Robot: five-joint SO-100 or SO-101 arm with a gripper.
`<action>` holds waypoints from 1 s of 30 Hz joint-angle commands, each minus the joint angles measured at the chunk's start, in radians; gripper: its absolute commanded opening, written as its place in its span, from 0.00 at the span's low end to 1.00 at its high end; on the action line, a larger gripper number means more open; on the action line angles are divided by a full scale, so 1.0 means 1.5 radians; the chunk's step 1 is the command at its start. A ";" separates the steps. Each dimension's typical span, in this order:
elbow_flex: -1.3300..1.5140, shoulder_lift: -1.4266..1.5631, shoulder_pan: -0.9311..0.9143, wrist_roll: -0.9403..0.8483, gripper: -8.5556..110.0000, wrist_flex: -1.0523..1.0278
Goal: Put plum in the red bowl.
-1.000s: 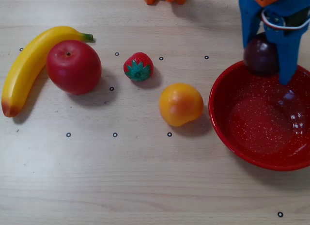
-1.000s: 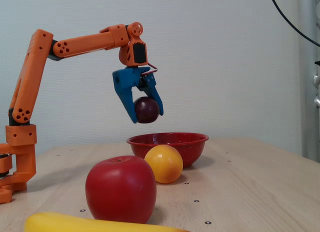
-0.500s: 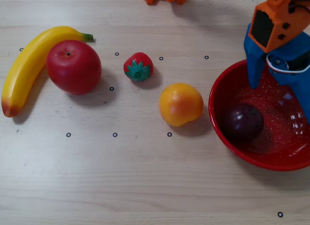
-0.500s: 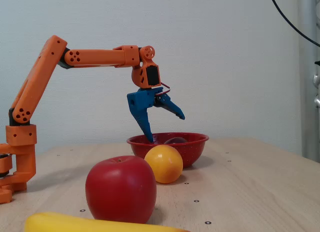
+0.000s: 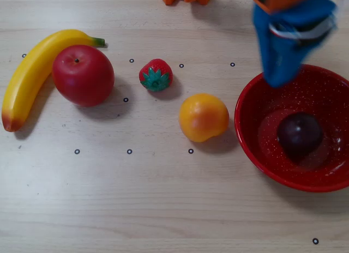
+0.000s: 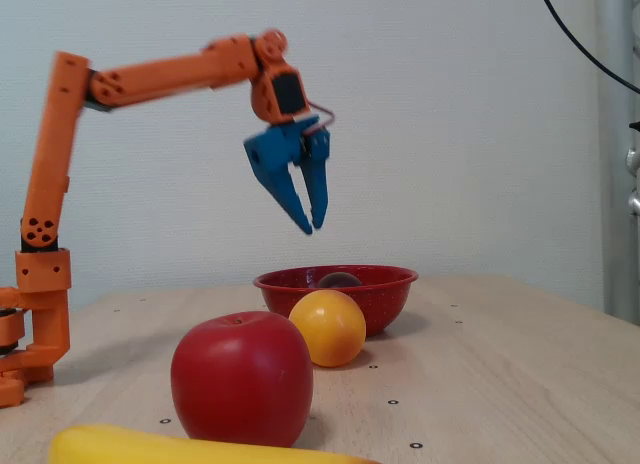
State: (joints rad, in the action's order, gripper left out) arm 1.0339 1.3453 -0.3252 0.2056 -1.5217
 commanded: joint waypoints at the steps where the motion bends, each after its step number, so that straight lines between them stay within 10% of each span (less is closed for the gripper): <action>1: 0.053 0.124 0.037 0.013 0.07 0.060; 30: 1.209 1.022 0.221 -0.005 0.07 0.638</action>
State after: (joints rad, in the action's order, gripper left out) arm 2.8624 2.8179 -0.0215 0.1902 -0.6090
